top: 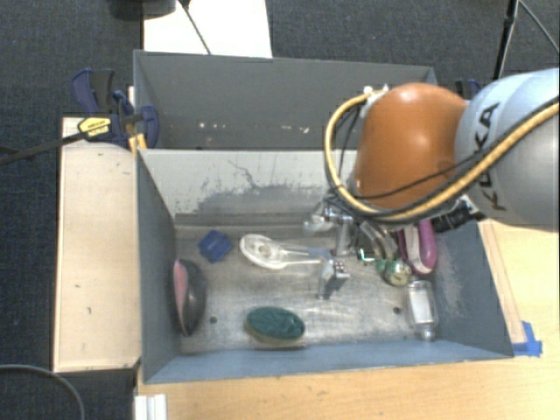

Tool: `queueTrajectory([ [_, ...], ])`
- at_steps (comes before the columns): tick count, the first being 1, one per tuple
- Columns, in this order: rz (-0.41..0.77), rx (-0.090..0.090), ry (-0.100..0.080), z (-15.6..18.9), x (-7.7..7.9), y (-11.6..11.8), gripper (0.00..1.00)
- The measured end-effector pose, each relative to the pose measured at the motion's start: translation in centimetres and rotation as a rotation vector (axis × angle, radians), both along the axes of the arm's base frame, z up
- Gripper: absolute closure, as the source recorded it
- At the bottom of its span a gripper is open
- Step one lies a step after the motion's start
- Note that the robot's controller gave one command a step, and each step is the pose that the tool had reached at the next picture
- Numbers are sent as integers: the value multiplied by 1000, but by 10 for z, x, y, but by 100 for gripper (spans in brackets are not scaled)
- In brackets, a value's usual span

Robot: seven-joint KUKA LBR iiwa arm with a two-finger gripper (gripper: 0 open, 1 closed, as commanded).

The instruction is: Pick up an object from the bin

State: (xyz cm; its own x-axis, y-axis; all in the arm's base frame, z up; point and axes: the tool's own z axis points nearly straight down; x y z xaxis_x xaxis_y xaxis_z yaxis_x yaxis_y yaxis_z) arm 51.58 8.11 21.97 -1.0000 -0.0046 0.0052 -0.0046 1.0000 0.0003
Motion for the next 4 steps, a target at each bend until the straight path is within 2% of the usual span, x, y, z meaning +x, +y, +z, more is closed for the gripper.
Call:
queueTrajectory([
  [1, 167, 0, 0, -97, -11, -25, 0],
  [2, 324, -2, -10, -147, -14, 50, 0],
  [3, 262, 1, -8, -142, -3, 62, 0],
  [4, 145, 3, 0, -128, 47, 51, 0],
])
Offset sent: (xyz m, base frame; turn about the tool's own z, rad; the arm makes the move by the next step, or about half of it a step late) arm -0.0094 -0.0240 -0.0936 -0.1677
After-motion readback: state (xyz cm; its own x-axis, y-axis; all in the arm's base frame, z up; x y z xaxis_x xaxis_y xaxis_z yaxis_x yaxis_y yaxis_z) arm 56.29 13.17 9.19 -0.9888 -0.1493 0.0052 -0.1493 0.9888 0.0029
